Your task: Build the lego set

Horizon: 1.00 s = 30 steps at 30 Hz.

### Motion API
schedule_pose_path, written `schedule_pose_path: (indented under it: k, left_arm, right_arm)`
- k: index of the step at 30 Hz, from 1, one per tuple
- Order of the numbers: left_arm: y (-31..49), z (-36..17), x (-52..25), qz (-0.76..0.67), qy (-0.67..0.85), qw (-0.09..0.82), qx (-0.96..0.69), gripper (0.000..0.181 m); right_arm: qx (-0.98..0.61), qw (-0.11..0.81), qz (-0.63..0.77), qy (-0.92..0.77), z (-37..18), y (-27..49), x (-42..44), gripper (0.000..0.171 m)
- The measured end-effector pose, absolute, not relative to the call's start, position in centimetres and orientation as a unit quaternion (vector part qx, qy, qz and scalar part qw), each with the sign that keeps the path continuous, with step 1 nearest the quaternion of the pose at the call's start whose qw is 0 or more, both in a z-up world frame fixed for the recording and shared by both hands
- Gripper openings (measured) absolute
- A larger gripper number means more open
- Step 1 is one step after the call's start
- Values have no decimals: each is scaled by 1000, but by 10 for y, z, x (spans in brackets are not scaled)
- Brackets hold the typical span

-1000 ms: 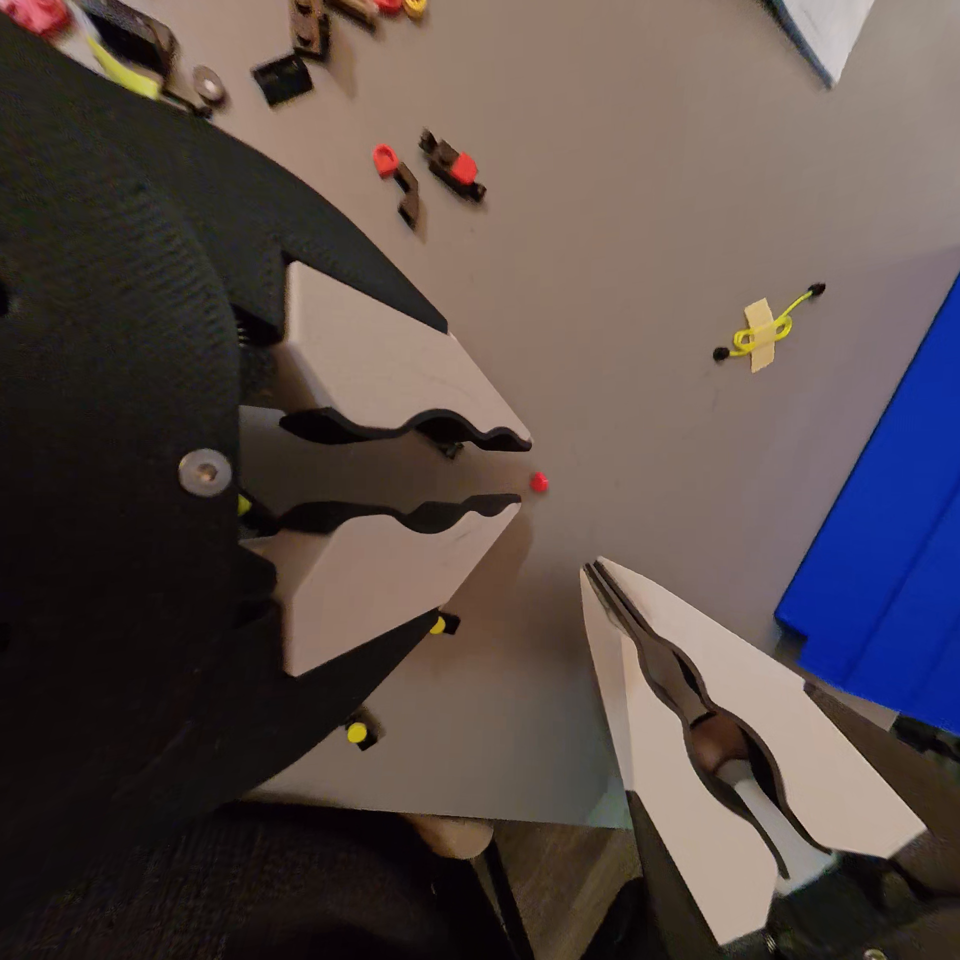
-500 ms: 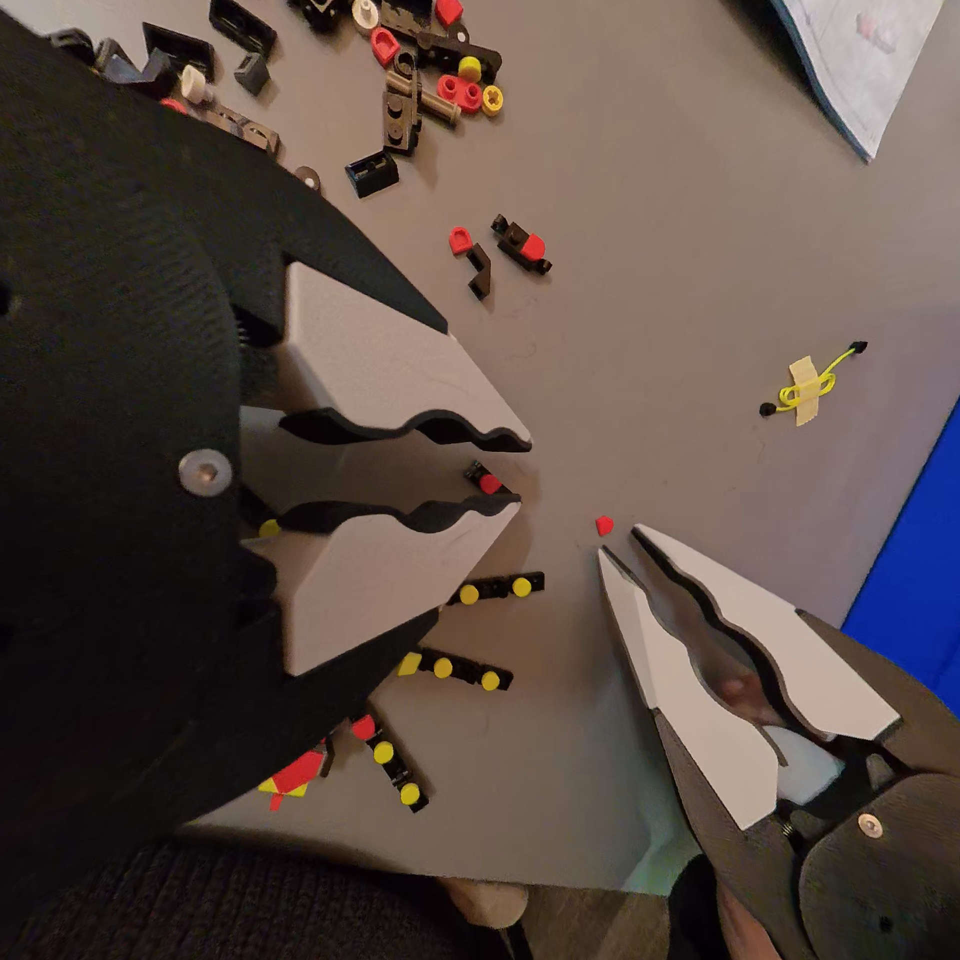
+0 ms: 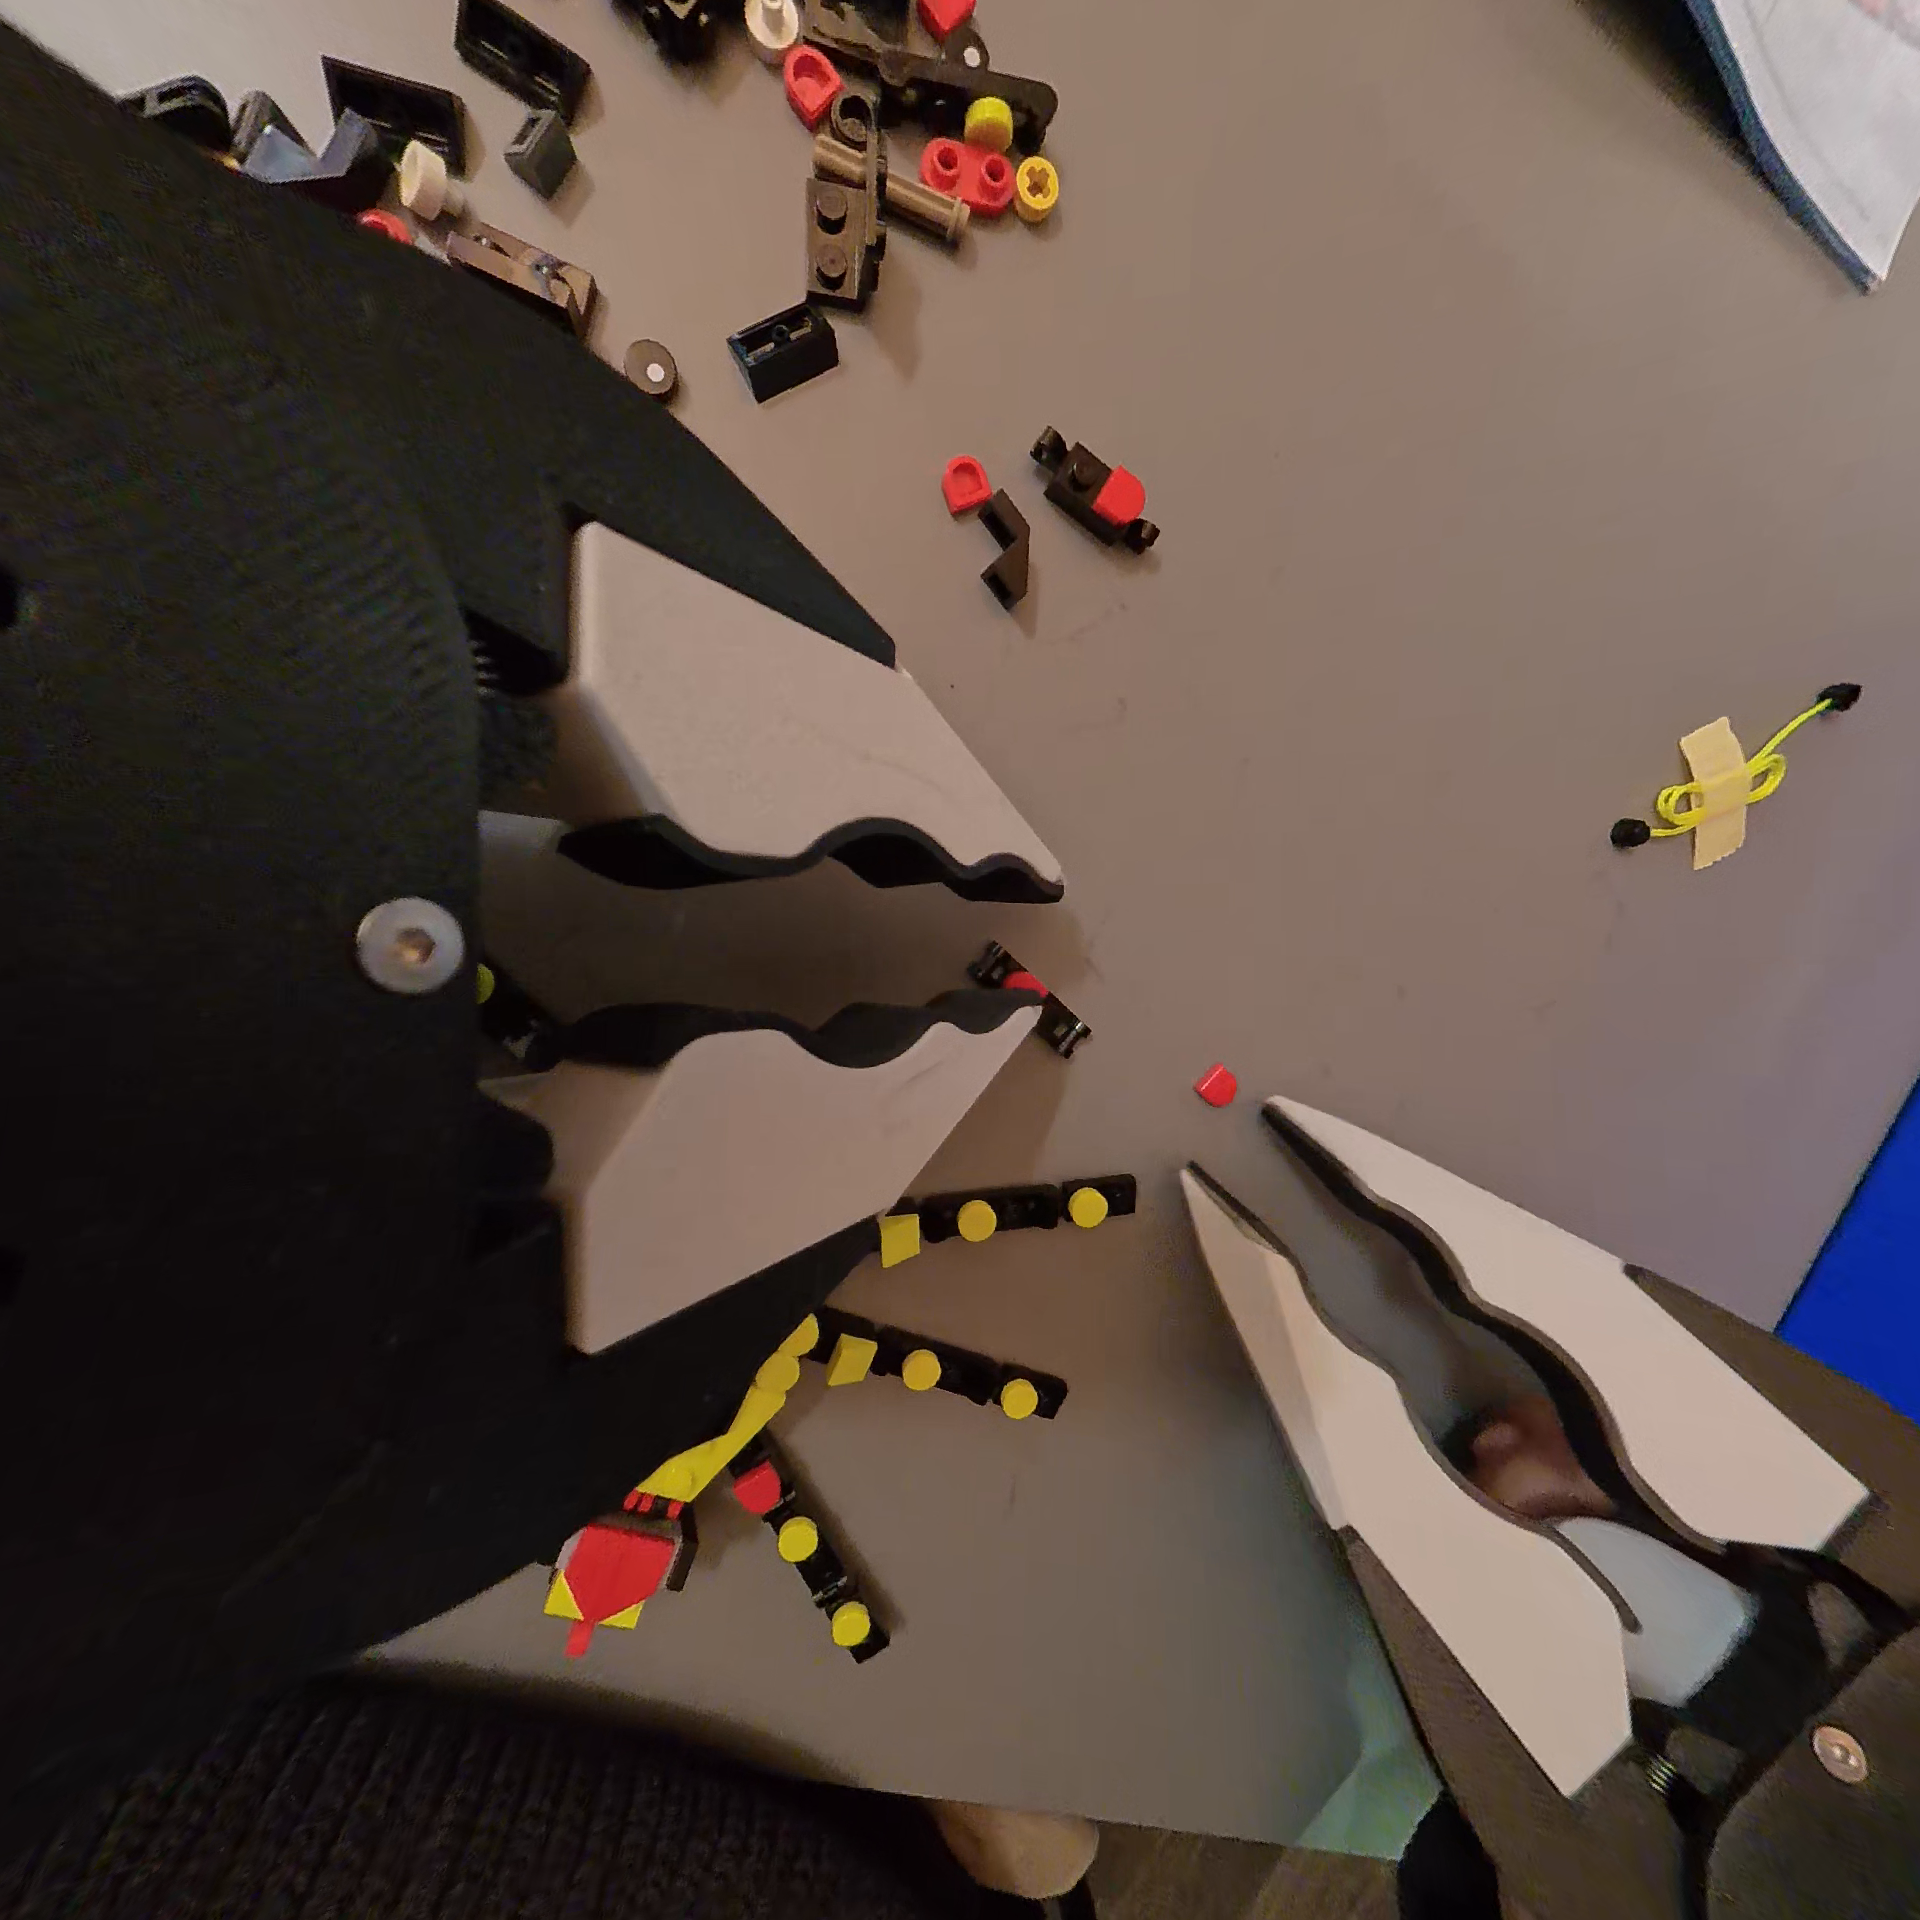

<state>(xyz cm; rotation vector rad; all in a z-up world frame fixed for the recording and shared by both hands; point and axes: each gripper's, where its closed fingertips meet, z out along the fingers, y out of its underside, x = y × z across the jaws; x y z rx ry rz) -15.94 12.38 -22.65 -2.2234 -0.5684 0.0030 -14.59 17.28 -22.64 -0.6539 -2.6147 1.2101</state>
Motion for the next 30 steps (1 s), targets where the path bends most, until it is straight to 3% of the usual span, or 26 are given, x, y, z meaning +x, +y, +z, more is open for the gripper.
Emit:
schedule_pose_path:
  k: [9,19,30]
  left_arm:
    - [119,-223,-147,-23,-191,407,-893,15]
    - [121,-233,-148,-5,-179,393,-902,18]
    - [125,-235,-149,-2,-161,391,-906,18]
  right_arm:
    - [-230,60,446,-863,-216,168,-149,16]
    - [-223,85,412,-879,-229,168,-155,16]
    - [-200,90,405,-887,-231,164,-152,6]
